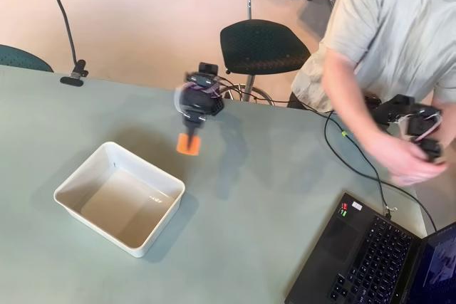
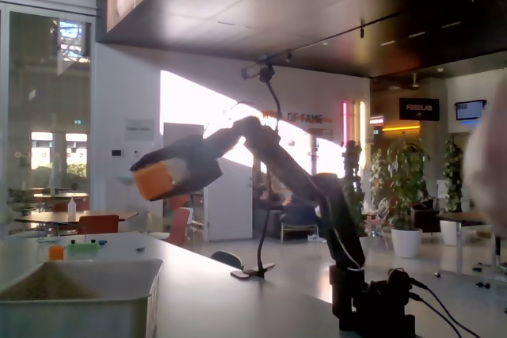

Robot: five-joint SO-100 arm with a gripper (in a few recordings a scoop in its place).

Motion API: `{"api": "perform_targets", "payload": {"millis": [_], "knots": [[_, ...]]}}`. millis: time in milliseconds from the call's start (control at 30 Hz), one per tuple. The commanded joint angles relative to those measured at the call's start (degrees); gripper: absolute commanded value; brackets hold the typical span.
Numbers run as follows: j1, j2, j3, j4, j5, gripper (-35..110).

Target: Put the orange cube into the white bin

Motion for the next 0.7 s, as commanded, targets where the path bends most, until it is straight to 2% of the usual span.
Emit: {"api": "perform_targets", "payload": {"millis": [0, 167, 467, 567, 667], "knots": [[4.92, -4.83, -2.46, -8.09, -0.26, 25], [8.44, -15.64, -1.93, -18.11, 0.35, 25], [9.14, -21.27, -2.55, -19.69, -0.18, 26], [8.96, -21.09, -2.55, -19.25, 0.0, 32], [9.4, -21.01, -1.93, -18.63, 0.35, 46]]}}
